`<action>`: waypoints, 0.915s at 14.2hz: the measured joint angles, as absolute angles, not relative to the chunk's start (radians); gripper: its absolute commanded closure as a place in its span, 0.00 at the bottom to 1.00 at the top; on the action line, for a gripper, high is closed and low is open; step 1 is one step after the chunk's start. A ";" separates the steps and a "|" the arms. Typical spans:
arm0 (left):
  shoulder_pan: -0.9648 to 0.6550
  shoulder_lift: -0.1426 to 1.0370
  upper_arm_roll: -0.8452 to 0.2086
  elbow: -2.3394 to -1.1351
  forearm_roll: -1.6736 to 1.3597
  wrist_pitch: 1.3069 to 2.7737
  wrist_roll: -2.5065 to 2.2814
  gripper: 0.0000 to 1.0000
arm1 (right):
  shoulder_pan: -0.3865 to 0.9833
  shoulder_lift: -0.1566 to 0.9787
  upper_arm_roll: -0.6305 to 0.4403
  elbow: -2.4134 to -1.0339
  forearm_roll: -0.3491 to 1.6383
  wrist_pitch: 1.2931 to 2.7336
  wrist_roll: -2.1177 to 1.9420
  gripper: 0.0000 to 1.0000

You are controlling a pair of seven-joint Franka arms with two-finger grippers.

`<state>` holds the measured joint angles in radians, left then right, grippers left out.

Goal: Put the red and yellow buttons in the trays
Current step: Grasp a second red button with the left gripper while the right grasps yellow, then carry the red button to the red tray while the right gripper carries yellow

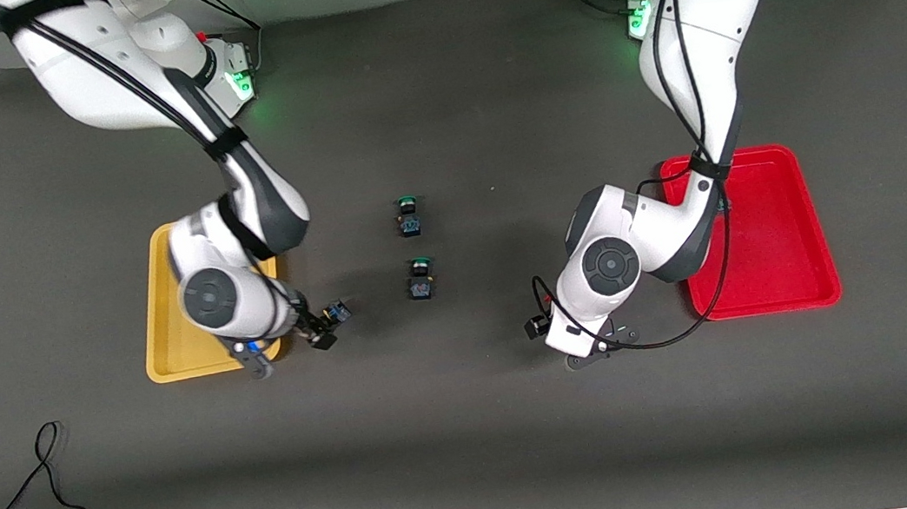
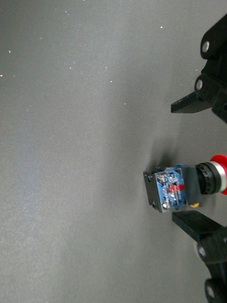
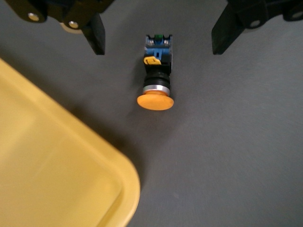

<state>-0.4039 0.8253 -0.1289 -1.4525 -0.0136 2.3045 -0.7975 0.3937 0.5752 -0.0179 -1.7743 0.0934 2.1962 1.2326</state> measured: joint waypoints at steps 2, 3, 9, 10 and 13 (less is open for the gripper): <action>-0.404 0.825 -0.128 -1.477 -0.014 2.332 -0.798 0.59 | 0.401 0.601 -0.018 -1.825 0.093 2.297 1.238 0.16; -0.403 0.825 -0.127 -1.487 -0.014 2.336 -0.798 0.78 | 0.401 0.610 -0.018 -1.850 0.093 2.329 1.238 0.42; -0.402 0.817 -0.127 -1.500 -0.014 2.332 -0.802 1.00 | 0.397 0.608 -0.018 -1.869 0.093 2.353 1.238 1.00; -0.402 0.806 -0.127 -1.497 -0.014 2.312 -0.802 1.00 | 0.396 0.603 -0.019 -1.868 0.093 2.353 1.238 1.00; -0.399 0.736 -0.127 -1.482 -0.014 2.187 -0.802 1.00 | 0.372 0.562 -0.028 -1.854 0.093 2.285 1.235 1.00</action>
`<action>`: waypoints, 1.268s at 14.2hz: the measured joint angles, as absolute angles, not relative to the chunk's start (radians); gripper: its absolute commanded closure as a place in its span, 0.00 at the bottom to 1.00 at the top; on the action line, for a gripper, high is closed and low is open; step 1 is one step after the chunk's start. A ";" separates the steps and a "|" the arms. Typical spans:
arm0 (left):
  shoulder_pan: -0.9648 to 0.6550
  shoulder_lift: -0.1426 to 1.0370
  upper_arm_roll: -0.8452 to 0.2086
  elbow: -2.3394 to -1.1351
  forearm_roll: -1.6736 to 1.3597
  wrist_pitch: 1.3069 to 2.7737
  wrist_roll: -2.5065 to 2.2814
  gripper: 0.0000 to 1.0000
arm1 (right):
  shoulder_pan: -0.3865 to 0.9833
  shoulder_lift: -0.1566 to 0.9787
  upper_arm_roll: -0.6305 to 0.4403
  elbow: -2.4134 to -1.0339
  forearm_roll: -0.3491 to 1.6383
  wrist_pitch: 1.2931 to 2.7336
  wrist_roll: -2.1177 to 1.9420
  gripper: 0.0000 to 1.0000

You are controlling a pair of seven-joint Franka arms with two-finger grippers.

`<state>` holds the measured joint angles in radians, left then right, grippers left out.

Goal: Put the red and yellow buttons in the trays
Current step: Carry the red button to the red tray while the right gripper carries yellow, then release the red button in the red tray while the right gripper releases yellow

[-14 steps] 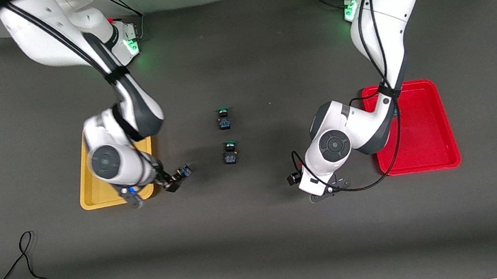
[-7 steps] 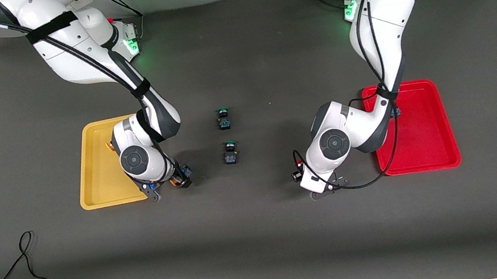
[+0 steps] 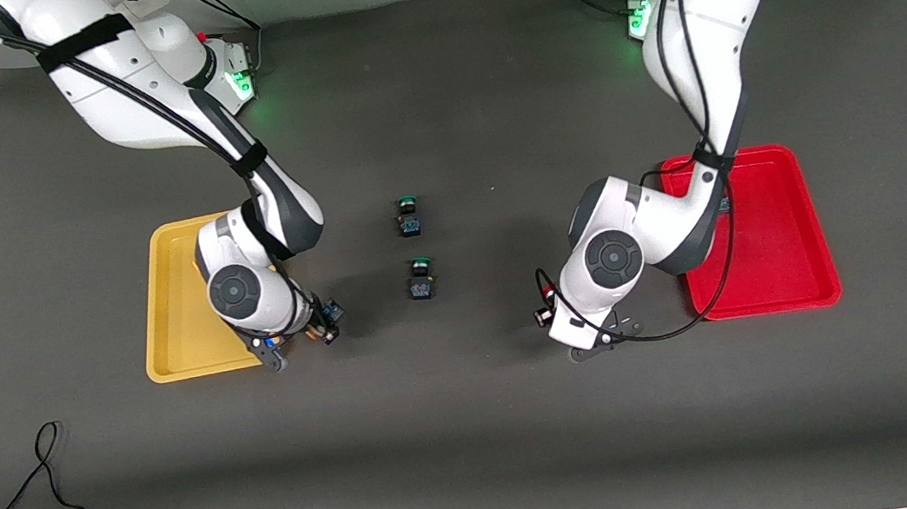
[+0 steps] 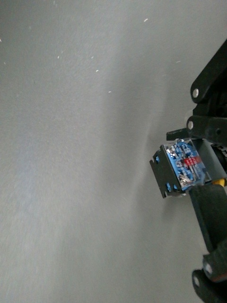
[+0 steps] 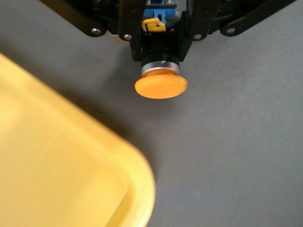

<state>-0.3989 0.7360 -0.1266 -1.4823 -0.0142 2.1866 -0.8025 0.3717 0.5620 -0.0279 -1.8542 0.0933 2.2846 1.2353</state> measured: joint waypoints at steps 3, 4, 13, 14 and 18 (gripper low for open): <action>-0.370 0.640 -0.126 -1.467 -0.028 2.018 -0.792 1.00 | 0.284 0.424 -0.036 -1.827 0.093 2.085 1.125 1.00; -0.350 0.600 -0.125 -1.463 -0.039 1.946 -0.758 1.00 | 0.255 0.368 -0.052 -1.830 0.093 2.031 1.061 1.00; 0.072 0.406 -0.103 -1.638 -0.039 1.707 -0.126 1.00 | 0.227 0.396 -0.234 -2.062 0.202 2.214 0.688 0.86; 0.096 0.415 -0.103 -1.690 -0.033 1.788 -0.090 1.00 | 0.231 0.419 -0.233 -2.061 0.206 2.228 0.688 0.52; 0.126 0.489 -0.103 -1.860 -0.014 2.105 -0.021 1.00 | 0.232 0.438 -0.233 -2.050 0.220 2.238 0.688 0.00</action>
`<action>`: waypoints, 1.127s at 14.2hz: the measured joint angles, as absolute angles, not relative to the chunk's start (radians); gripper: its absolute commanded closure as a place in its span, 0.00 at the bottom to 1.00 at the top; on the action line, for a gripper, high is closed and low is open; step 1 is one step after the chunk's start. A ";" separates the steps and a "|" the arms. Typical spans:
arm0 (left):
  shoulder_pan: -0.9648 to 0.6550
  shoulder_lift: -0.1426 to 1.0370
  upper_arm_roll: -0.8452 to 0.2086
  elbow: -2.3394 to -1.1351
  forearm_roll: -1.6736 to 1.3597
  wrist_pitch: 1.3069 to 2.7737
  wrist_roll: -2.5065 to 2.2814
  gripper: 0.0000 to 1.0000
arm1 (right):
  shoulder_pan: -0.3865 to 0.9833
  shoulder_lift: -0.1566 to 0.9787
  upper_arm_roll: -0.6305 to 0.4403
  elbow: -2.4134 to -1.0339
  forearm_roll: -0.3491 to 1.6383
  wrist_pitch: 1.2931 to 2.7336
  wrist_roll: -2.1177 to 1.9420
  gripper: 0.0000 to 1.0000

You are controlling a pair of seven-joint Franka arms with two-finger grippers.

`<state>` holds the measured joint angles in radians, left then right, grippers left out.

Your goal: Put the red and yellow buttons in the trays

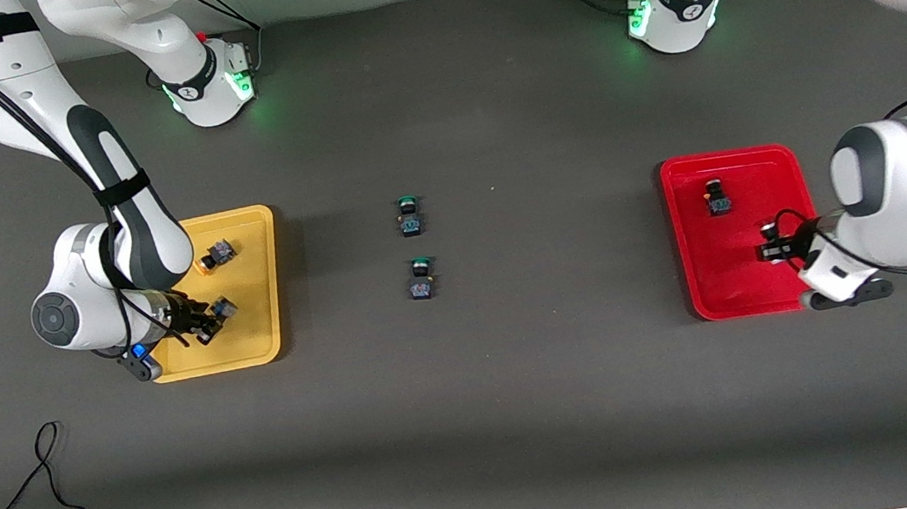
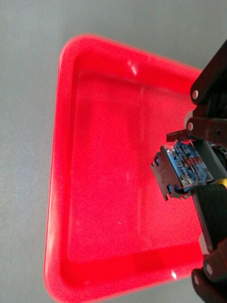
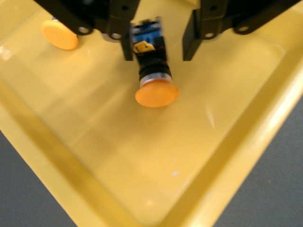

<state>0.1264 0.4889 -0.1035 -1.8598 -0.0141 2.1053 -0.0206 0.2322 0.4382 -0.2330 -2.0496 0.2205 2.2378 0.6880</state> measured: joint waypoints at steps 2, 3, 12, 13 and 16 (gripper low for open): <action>0.139 0.523 -0.103 -1.908 -0.012 2.206 0.002 0.28 | 0.232 0.422 -0.234 -2.037 0.223 2.232 0.688 0.00; 0.146 0.533 -0.103 -1.921 -0.012 2.228 0.008 0.01 | 0.232 0.399 -0.235 -2.026 0.223 2.212 0.688 0.00; 0.129 0.332 -0.126 -1.820 -0.012 1.955 -0.006 0.00 | 0.172 -0.045 -0.185 -1.862 0.113 1.838 0.434 0.00; 0.106 0.280 -0.128 -1.795 -0.012 1.894 -0.029 0.00 | 0.112 -0.073 -0.136 -1.853 0.095 1.810 0.358 0.00; 0.025 0.131 -0.133 -1.738 -0.011 1.745 -0.127 0.00 | 0.017 -0.135 -0.043 -1.844 0.022 1.762 0.219 0.00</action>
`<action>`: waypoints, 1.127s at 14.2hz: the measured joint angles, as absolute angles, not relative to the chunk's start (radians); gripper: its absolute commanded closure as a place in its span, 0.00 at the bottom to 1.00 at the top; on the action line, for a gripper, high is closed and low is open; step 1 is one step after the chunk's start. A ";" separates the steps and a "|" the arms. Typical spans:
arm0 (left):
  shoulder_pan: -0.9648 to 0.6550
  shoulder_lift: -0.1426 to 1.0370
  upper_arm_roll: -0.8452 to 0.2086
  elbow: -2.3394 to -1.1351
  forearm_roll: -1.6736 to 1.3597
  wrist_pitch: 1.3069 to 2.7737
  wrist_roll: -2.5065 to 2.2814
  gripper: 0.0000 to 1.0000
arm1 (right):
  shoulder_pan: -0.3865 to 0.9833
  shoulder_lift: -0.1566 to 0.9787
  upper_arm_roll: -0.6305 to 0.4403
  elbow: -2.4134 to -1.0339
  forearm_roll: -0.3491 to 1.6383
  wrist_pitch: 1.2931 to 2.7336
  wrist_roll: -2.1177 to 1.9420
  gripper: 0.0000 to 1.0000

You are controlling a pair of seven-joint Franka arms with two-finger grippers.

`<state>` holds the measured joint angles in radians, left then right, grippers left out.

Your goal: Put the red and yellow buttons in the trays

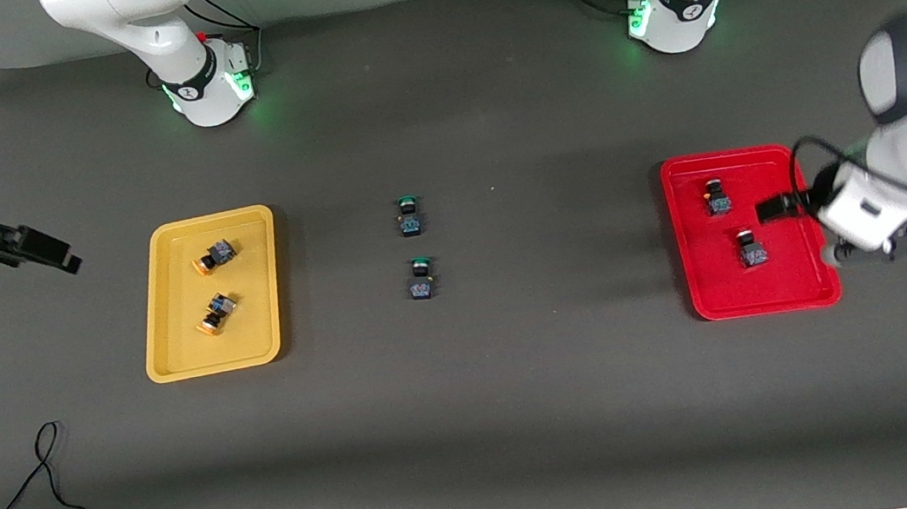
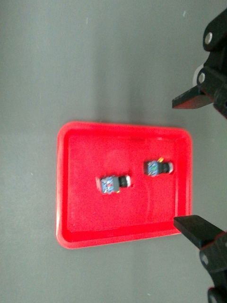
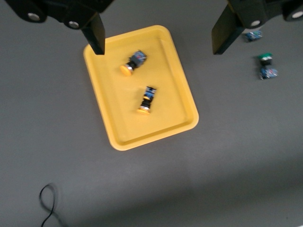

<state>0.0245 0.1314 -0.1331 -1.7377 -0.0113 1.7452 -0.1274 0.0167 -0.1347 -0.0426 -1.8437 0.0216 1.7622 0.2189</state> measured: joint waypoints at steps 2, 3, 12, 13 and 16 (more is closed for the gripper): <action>0.005 0.056 -0.134 -1.735 -0.011 1.708 -0.153 0.00 | 0.017 -0.158 -0.035 -1.844 0.009 1.748 0.180 0.00; 0.005 0.030 -0.133 -1.735 -0.010 1.691 -0.154 0.00 | 0.017 -0.164 -0.033 -1.843 0.007 1.748 0.162 0.00; 0.005 -0.035 -0.145 -1.713 0.066 1.650 -0.154 0.00 | 0.015 -0.169 -0.034 -1.815 0.004 1.680 0.083 0.00; 0.005 -0.035 -0.145 -1.704 0.066 1.640 -0.154 0.00 | 0.015 -0.168 -0.039 -1.814 0.004 1.678 0.083 0.00; -0.023 -0.034 -0.125 -1.692 0.066 1.609 -0.154 0.00 | 0.012 -0.168 -0.060 -1.803 0.004 1.676 0.081 0.00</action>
<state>-0.0229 -0.0339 -0.1245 -1.6918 0.0655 1.6086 -0.1540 0.0122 -0.1675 -0.0604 -1.8026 0.0045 1.6762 0.0814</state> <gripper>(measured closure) 0.000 0.000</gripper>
